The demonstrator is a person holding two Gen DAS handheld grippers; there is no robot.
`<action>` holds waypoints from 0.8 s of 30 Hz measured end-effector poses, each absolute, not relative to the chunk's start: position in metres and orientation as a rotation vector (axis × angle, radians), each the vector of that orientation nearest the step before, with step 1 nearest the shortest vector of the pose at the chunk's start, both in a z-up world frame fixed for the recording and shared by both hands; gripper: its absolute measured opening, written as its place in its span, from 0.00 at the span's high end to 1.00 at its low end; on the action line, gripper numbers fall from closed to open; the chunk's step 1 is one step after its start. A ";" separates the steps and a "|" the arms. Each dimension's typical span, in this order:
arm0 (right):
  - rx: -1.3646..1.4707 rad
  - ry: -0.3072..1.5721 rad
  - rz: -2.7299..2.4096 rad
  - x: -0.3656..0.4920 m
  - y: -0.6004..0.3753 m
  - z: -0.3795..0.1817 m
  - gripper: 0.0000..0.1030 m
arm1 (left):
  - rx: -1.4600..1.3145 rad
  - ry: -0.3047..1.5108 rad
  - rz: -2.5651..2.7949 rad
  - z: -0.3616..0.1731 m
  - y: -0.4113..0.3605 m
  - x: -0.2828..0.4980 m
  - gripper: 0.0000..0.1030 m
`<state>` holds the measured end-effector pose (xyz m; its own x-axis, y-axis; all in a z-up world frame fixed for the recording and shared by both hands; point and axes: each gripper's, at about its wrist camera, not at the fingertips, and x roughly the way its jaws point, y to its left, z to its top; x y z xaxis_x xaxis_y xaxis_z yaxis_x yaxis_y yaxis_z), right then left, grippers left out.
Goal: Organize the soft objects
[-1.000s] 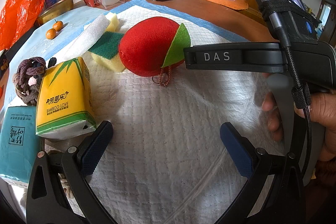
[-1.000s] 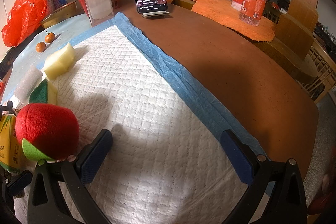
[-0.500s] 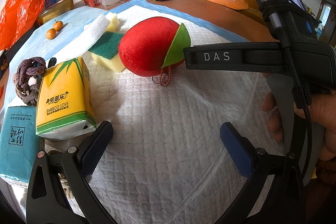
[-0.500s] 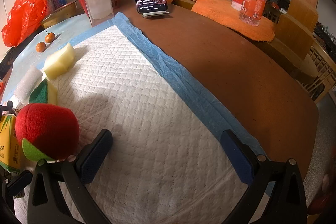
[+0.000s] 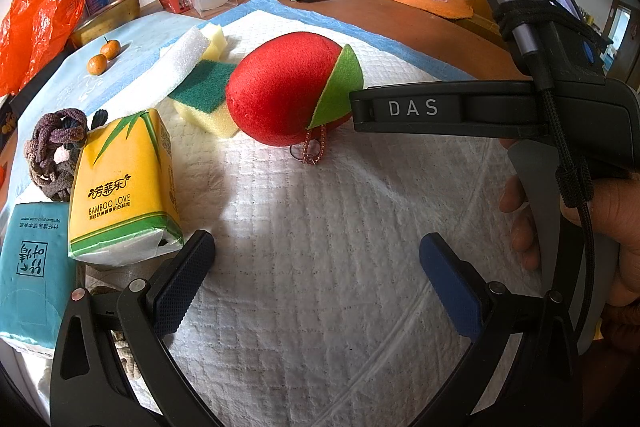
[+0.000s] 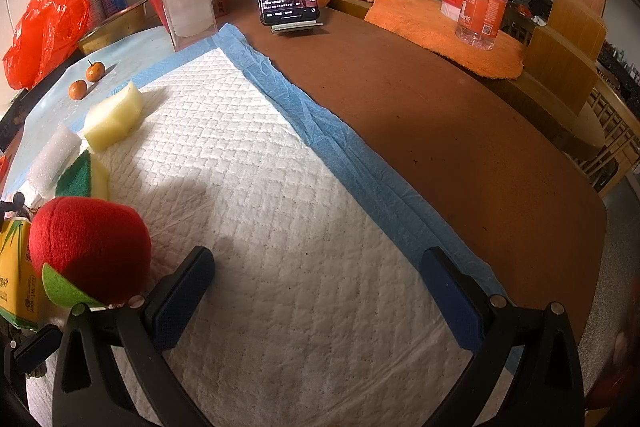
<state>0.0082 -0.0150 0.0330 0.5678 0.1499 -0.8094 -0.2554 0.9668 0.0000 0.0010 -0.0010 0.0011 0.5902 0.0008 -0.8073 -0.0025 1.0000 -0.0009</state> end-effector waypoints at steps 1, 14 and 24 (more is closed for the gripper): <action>-0.122 0.938 0.239 0.008 -0.015 0.033 0.00 | -0.002 0.939 0.002 0.001 -0.001 0.001 0.00; -0.122 0.938 0.239 0.008 -0.015 0.033 0.00 | -0.002 0.940 0.002 0.001 -0.001 0.001 0.00; -0.122 0.937 0.239 0.008 -0.015 0.033 0.00 | 0.001 0.940 0.017 0.000 -0.004 -0.001 0.00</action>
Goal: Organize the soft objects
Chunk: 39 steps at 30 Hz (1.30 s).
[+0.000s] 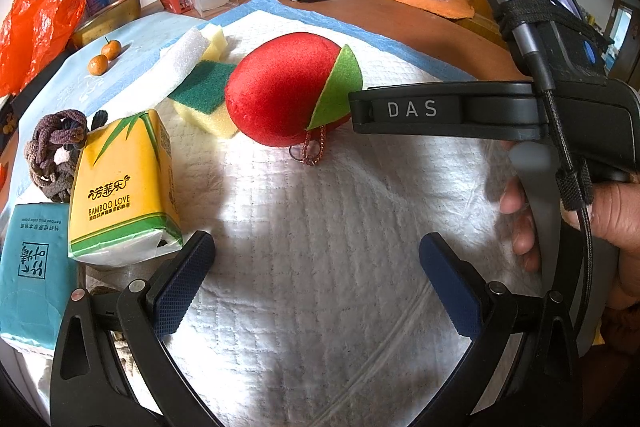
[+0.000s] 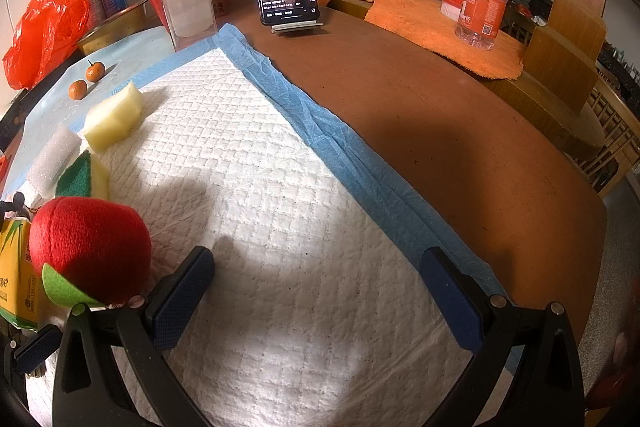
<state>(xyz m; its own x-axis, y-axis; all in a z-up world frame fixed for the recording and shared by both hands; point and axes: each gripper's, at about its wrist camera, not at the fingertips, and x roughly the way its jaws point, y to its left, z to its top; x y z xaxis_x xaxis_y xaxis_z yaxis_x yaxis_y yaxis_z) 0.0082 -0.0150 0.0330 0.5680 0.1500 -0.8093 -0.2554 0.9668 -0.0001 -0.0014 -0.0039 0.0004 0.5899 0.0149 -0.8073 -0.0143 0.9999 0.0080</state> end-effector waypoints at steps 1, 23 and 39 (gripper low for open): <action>-0.122 0.937 0.239 0.008 -0.015 0.033 0.00 | 0.000 0.939 0.019 0.000 -0.004 -0.002 0.00; -0.122 0.937 0.239 0.008 -0.015 0.033 0.00 | -0.375 0.552 0.433 0.105 0.160 -0.169 0.00; -0.122 0.937 0.239 0.008 -0.015 0.033 0.00 | -0.392 0.680 0.404 0.069 0.153 -0.175 0.00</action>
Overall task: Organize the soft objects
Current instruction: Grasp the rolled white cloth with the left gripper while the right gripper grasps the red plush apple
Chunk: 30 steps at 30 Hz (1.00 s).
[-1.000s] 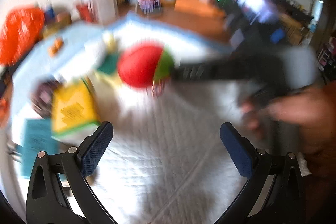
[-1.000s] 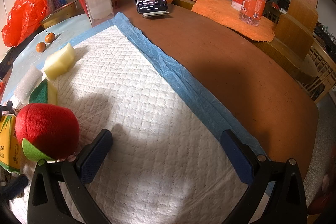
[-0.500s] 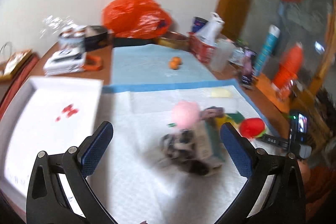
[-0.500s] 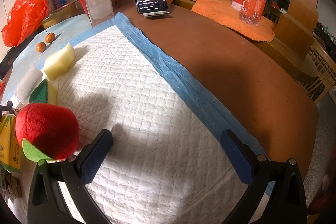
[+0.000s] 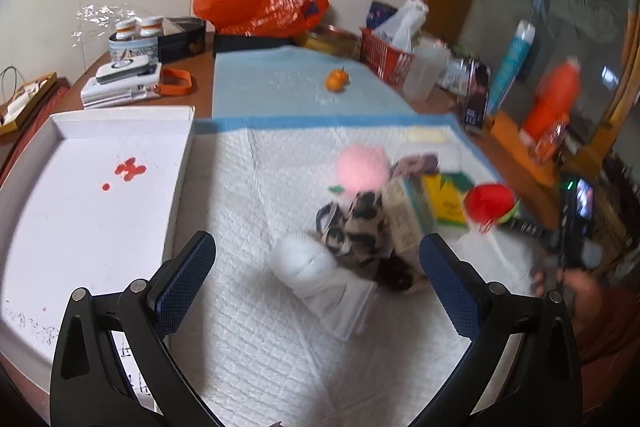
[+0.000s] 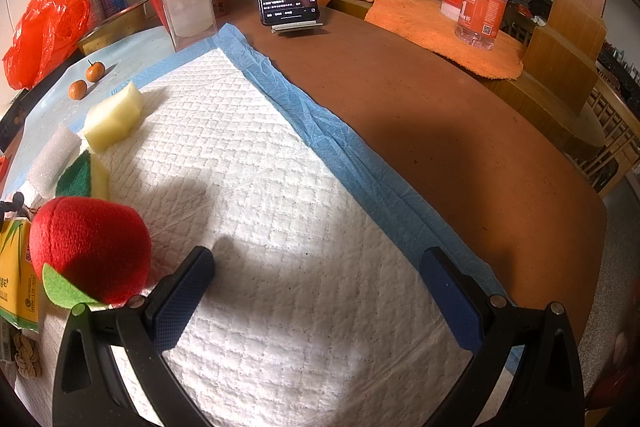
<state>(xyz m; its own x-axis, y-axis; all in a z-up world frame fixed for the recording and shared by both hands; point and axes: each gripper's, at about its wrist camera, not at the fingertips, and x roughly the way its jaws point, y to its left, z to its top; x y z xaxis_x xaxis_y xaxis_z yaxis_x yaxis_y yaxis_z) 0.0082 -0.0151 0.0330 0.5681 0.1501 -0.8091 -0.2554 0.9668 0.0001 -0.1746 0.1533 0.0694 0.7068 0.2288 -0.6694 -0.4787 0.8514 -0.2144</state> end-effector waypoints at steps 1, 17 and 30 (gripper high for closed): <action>-0.122 0.937 0.239 0.008 -0.015 0.033 0.00 | -0.396 0.703 0.393 0.064 0.154 -0.172 0.00; -0.122 0.937 0.239 0.008 -0.015 0.033 0.00 | -0.495 0.907 0.490 0.024 0.166 -0.135 0.12; 0.016 0.794 0.530 -0.021 -0.049 0.069 0.00 | -0.470 0.903 0.454 0.013 0.153 -0.136 0.49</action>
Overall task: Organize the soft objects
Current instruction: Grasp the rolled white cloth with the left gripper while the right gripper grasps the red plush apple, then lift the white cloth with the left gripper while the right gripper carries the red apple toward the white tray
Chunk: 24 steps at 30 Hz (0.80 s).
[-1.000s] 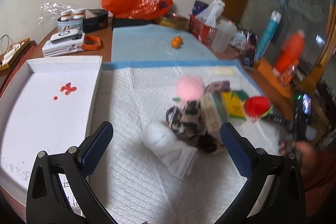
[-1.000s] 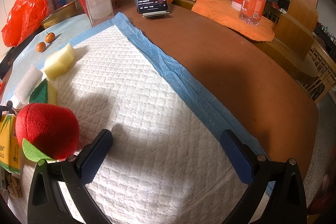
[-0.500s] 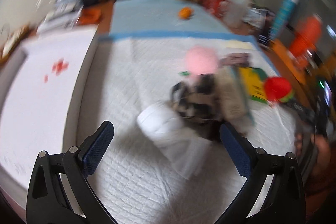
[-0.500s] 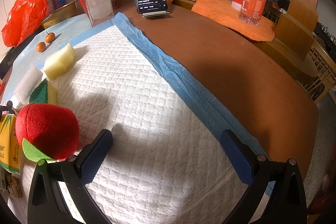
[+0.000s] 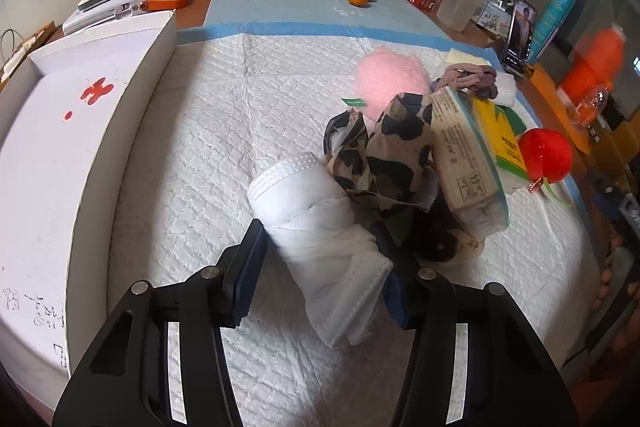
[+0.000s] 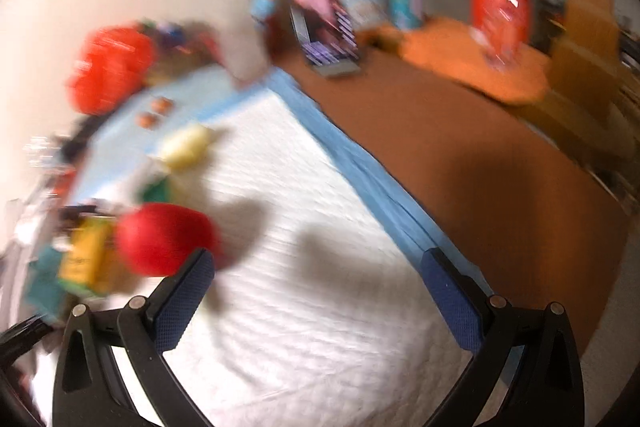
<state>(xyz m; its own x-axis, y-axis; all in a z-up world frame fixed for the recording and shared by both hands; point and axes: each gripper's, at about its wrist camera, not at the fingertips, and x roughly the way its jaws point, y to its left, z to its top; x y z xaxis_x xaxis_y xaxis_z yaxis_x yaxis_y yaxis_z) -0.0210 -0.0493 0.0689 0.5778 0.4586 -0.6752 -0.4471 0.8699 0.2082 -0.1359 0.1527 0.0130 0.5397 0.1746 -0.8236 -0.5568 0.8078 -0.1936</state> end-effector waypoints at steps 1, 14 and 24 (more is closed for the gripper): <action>0.023 0.761 0.575 -0.026 -0.050 0.077 0.00 | -0.472 0.900 0.451 0.013 0.152 -0.137 0.49; -0.104 0.830 0.737 -0.032 0.018 0.079 0.00 | -0.511 0.843 0.475 0.027 0.153 -0.162 0.49; -0.150 0.908 0.766 -0.025 0.047 0.062 0.36 | -0.519 0.779 0.467 0.049 0.154 -0.173 0.49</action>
